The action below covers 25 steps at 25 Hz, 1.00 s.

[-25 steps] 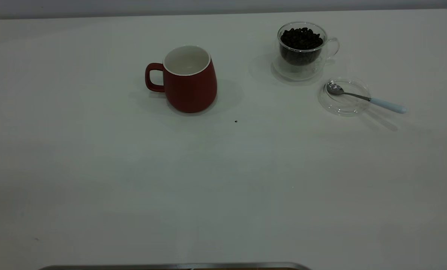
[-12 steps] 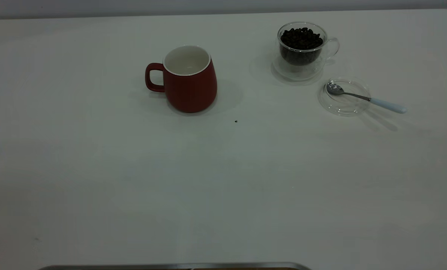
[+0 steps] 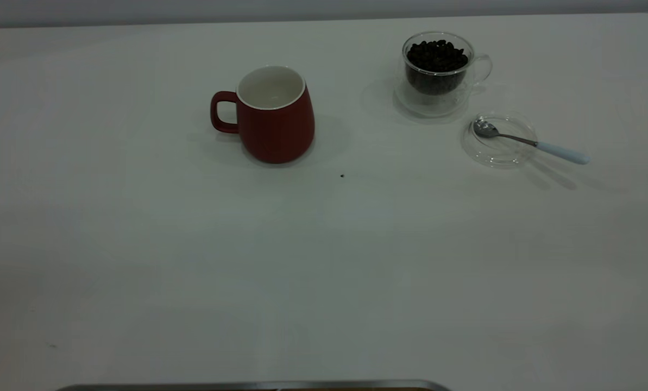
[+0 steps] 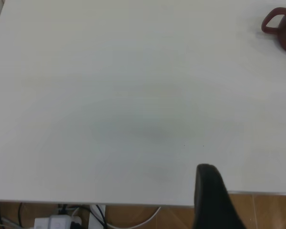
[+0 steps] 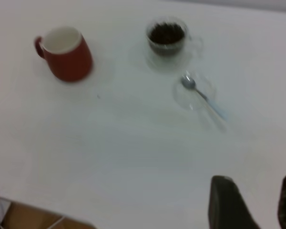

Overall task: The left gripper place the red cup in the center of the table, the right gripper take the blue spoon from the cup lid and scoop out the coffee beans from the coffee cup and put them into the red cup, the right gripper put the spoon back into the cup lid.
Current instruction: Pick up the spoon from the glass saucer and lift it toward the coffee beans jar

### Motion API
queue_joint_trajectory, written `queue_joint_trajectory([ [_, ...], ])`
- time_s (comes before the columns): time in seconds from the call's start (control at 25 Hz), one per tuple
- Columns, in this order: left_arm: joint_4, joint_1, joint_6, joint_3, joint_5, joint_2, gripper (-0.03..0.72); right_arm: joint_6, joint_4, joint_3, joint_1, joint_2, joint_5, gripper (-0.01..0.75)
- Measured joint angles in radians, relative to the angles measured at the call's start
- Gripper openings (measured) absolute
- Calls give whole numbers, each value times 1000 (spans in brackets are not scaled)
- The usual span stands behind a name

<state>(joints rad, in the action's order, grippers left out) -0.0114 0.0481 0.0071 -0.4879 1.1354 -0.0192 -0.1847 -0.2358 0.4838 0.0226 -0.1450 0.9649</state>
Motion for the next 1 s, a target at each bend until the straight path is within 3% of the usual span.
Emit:
queue_joint_trajectory([
  [0.28,0,0,-7,0,0,0,467,-167,-174,0,0,-351,-295,461],
  [0.68,0,0,-1,0,0,0,467,-444,-558,6,0,-970,-580,469],
  [1.0,0,0,-1,0,0,0,467,-695,-854,154,5,-1402,-719,469],
])
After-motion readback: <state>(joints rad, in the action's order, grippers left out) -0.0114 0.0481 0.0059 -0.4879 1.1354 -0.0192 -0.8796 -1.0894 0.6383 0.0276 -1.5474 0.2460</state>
